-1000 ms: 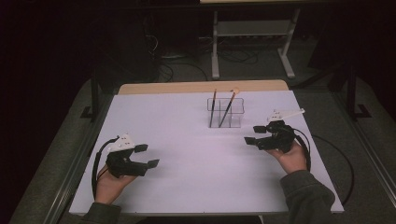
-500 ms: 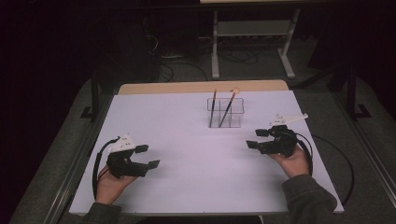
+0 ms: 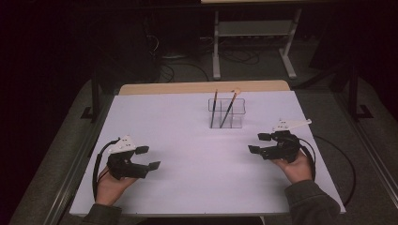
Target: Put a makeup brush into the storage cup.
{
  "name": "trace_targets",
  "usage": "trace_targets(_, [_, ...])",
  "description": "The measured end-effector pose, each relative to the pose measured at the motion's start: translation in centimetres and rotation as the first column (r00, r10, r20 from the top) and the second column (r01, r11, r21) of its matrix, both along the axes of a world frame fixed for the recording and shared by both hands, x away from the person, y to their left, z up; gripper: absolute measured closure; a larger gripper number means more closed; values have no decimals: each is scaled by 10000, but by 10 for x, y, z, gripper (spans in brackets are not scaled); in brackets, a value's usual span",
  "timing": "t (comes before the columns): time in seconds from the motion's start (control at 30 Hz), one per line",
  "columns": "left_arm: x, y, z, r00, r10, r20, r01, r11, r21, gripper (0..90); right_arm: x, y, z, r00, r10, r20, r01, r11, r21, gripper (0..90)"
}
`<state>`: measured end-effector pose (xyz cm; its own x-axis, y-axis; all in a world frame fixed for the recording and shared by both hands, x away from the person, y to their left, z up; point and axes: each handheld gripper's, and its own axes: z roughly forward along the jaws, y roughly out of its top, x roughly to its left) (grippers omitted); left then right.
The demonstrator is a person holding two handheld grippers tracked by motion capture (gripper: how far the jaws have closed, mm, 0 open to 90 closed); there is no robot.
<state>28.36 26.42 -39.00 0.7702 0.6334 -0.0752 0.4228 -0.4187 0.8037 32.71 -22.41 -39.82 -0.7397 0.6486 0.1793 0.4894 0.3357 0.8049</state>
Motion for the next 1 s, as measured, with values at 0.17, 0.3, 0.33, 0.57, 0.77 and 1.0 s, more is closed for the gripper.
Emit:
trace_targets(0.17, [0,0,-1,10000,-30,-74,30,10000,24,233,-4,-2,-2,10000,-49,25,49,10000,18,284])
trace_targets(0.3, [0,-1,-2,9999,-29,-137,29,10000,-44,232,-6,-4,-3,9999,-68,129,67,9999,81,282])
trace_targets(0.33, [0,-1,-3,9998,-2,-195,0,10000,-100,231,-7,-4,-3,9999,-97,119,96,9999,88,279])
trace_targets(0.57, [0,-3,-7,9994,-82,-348,81,10000,-42,225,-12,-9,-8,9998,-164,91,162,9996,216,274])
trace_targets(0.77, [-1,-2,-11,9990,-109,-434,109,9999,-21,224,-15,-13,-10,9996,-277,86,275,9992,307,271])
trace_targets(1.0, [-1,-4,-16,9985,-138,-520,143,9999,84,221,-21,-19,-16,9991,-414,106,409,9980,473,267])
